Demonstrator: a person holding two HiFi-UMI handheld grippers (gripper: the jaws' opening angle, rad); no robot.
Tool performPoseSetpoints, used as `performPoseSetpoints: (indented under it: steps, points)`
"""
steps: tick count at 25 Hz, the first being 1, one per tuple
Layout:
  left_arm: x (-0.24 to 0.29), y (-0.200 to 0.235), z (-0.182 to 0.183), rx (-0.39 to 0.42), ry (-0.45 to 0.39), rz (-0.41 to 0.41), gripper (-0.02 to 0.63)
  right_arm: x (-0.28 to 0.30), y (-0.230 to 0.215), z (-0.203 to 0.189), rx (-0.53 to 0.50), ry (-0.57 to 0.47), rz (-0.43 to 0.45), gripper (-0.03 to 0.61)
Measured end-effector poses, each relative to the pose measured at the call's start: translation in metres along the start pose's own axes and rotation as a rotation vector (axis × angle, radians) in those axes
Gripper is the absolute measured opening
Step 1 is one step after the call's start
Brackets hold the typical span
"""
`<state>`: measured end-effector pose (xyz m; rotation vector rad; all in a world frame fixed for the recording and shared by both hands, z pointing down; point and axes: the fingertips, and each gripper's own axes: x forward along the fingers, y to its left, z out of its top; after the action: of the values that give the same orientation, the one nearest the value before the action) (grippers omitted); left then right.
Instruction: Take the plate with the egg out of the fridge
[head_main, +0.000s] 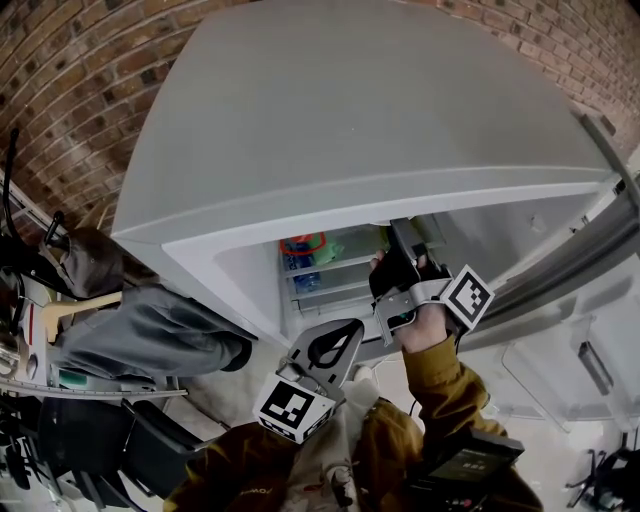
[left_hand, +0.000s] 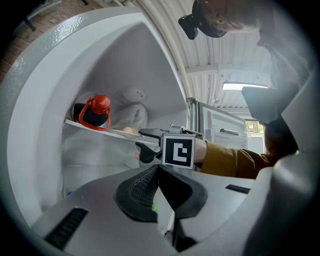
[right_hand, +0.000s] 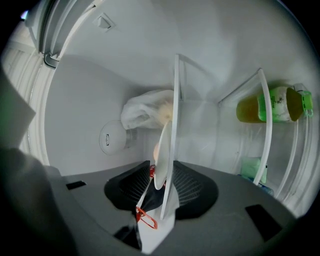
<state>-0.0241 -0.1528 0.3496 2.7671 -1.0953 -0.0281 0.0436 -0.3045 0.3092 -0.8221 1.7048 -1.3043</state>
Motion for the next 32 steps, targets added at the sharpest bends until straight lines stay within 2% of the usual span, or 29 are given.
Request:
performPoseSetpoints:
  steps: [22,32]
  points:
    - [-0.003,0.008,-0.001,-0.021,-0.005,-0.001,0.008,0.013,-0.003,0.000,0.098,-0.017,-0.044,0.124]
    - [-0.009,0.007,-0.002,-0.034,-0.001,-0.004,0.008,0.014,-0.003,-0.004,0.094,-0.009,-0.066,0.123]
